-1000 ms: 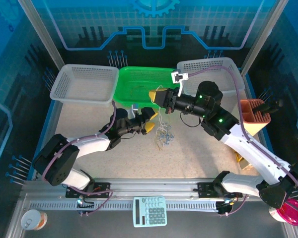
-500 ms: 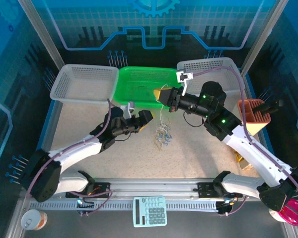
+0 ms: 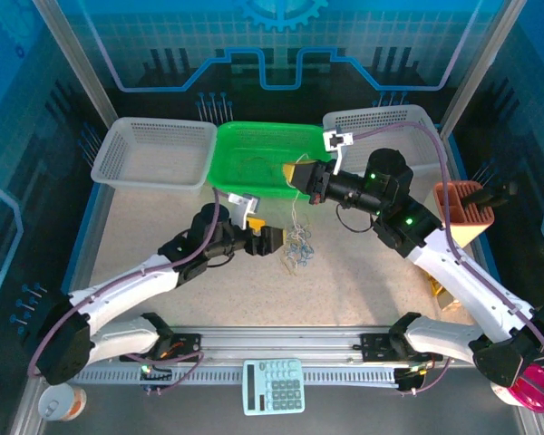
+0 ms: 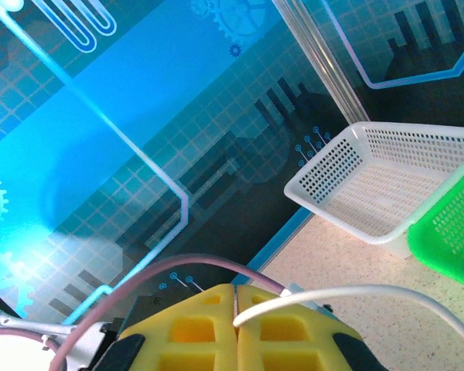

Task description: Untangle the cables

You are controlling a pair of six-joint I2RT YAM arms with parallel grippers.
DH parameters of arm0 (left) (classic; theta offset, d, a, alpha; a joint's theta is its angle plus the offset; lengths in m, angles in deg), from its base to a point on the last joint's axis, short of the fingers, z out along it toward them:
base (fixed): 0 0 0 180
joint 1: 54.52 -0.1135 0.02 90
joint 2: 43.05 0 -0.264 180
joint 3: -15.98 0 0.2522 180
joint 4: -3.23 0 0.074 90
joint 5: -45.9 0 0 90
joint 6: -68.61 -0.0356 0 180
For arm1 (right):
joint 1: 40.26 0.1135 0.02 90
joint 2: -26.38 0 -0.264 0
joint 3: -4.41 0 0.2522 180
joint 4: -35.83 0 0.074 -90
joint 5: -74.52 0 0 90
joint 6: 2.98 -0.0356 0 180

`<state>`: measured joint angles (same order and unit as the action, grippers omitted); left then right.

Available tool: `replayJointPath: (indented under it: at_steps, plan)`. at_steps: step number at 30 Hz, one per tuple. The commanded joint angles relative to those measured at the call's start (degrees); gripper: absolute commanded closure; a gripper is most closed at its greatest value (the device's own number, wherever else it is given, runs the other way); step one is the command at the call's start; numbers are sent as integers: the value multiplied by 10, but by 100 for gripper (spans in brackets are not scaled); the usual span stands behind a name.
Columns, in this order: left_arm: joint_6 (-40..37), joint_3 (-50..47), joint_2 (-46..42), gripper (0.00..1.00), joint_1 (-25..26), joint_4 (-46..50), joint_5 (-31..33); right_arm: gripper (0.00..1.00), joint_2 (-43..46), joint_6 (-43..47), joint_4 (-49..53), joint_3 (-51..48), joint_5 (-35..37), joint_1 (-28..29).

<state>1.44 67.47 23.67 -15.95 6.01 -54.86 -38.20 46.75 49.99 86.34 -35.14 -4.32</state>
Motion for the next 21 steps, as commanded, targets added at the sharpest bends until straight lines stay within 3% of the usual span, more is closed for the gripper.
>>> replayJointPath:
  at_steps: [1,5,11,19,21]
  plan:
    - [-59,33,39,11,16,-31,11,100,3,-11,-6,4,4,-6]
    - [-70,75,96,11,36,-42,17,100,3,-19,-11,2,0,-7]
    - [-70,111,169,17,58,-62,105,100,2,-27,-14,17,-11,-6]
    - [-48,97,230,48,59,-90,132,100,-12,-34,-8,95,-33,-11]
    - [-42,87,233,51,59,-96,132,100,-17,-39,-10,115,-39,-14]
